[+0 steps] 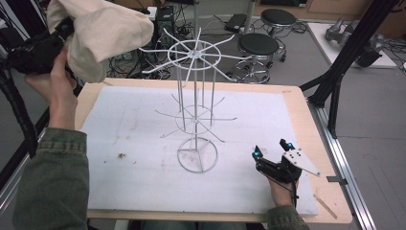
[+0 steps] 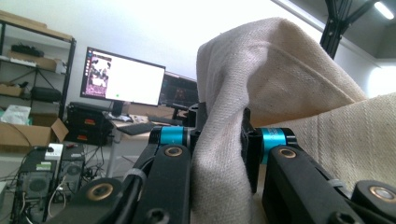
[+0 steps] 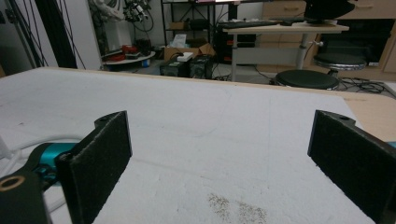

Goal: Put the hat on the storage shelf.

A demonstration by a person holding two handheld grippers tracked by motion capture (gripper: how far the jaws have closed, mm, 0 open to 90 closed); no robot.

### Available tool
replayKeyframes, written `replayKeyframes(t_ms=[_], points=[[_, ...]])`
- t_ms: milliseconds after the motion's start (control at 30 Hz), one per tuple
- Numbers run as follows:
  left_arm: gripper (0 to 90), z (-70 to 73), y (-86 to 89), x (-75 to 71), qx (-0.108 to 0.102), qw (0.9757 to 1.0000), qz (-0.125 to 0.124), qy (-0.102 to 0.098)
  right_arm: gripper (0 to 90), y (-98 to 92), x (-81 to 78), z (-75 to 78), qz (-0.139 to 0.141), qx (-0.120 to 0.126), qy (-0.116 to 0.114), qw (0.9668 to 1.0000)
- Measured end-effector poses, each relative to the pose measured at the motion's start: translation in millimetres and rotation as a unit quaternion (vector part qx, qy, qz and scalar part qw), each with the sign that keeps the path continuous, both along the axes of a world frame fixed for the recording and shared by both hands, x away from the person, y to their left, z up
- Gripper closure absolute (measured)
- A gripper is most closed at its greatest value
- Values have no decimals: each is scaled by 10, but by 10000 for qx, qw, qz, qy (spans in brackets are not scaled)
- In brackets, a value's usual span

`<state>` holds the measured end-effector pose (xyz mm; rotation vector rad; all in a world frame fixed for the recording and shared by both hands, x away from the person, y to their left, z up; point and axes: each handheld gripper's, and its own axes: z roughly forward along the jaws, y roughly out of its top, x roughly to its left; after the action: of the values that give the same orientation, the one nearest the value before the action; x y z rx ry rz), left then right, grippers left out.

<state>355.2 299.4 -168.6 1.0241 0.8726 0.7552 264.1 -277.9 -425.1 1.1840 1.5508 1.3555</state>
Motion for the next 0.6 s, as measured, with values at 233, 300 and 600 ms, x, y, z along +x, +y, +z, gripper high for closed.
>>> replayKeyframes(t_ms=[233,300,600], points=[[792,119,-44,-27,-279,9994,-34,-212,52,-3,-1,2,6,62,12,10000],[790,155,-60,-37,-332,9990,-128,-282,52,-4,1,1,6,61,16,10000],[786,253,-299,-90,-544,9953,-647,-473,52,-12,0,5,1,107,0,9999]])
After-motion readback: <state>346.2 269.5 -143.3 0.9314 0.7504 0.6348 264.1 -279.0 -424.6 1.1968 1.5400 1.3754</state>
